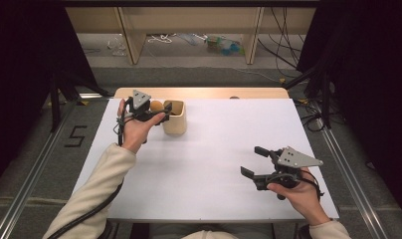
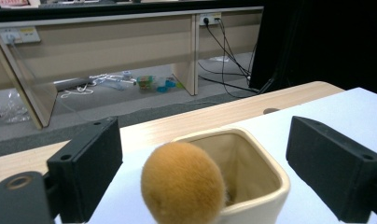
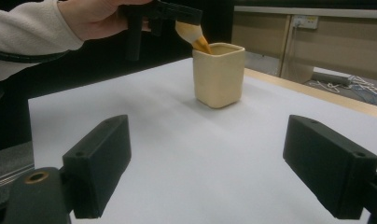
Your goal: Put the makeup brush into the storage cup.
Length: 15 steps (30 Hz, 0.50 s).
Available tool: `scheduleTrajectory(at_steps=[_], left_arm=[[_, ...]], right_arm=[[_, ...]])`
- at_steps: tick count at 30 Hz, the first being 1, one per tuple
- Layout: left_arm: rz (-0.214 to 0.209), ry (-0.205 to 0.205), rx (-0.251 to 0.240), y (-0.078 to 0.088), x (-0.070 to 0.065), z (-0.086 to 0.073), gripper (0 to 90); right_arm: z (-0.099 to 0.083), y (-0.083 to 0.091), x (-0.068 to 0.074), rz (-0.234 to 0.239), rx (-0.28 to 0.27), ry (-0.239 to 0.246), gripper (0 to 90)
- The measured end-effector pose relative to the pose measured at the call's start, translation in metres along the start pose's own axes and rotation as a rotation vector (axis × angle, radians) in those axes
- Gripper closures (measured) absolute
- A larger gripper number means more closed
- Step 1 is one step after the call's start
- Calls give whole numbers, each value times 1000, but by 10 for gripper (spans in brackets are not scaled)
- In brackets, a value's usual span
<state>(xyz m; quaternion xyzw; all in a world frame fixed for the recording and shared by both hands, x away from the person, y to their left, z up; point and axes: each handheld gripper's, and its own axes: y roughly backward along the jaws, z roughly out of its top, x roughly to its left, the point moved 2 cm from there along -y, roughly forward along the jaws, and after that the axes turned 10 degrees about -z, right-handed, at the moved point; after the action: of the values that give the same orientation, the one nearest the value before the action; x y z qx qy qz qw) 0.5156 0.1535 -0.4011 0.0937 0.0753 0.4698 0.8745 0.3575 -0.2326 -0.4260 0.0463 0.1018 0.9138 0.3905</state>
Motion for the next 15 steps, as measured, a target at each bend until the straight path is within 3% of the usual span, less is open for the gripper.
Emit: scheduleTrajectory(at_steps=[5, 6, 15], left_arm=[[-23, -25, -14, 8, -3, 1, 77], [-26, -40, -14, 10, -3, 2, 71], [-63, -53, -33, 25, -10, 2, 62]], right_arm=[[0, 1, 2, 10, 21, -26, 160], [0, 0, 0, 0, -1, 1, 160], [0, 2, 1, 3, 36, -15, 161]])
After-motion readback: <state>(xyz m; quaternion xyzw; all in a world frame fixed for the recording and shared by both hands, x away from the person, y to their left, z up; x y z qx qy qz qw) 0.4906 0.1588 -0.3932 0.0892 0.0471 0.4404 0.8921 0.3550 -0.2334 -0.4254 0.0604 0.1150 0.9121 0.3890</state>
